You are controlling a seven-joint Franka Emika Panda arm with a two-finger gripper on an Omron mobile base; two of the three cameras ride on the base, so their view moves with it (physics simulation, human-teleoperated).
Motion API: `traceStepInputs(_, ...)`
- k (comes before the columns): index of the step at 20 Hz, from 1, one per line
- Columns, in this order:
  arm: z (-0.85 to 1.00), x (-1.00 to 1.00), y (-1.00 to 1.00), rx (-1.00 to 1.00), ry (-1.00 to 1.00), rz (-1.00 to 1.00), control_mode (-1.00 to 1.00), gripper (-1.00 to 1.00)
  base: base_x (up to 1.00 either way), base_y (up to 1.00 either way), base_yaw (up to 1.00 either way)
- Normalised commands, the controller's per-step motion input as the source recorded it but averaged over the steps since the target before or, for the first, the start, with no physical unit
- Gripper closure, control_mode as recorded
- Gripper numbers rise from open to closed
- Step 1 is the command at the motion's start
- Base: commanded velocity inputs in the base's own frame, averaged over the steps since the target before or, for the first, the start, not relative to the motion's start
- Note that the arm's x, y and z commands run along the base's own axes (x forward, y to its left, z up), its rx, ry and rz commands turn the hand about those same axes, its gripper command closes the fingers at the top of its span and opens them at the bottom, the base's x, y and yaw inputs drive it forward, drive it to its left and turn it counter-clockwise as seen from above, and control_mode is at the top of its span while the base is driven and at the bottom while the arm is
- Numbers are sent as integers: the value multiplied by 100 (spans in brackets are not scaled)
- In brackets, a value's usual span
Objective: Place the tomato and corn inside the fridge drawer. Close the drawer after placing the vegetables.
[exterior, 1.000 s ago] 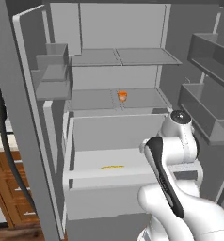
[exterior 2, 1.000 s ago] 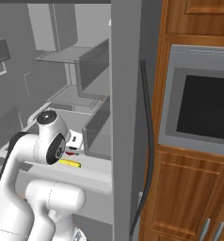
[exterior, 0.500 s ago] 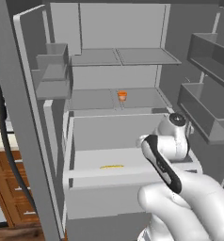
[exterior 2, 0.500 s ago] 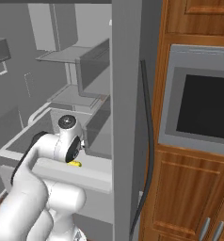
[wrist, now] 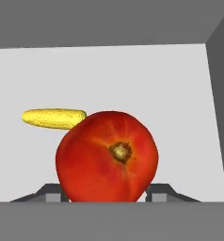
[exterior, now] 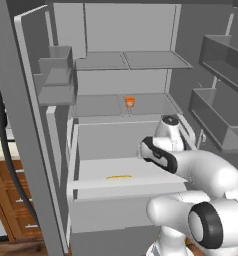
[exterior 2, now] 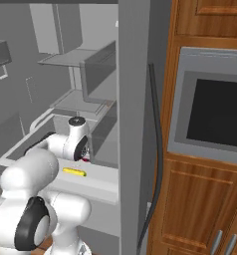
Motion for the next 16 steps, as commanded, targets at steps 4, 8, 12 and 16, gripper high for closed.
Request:
traceStepInputs(4, -51, 0, 0, 0, 5, -3, -100, 100, 0, 0, 0)
traceStepInputs(8, -67, 0, 0, 0, 0, 0, -100, 100, 0, 0, 0)
traceStepInputs(12, -68, 1, 0, 0, 0, 0, -100, 100, 0, 0, 0)
traceStepInputs(16, -57, 0, 0, 0, 0, 0, -100, 100, 0, 0, 0)
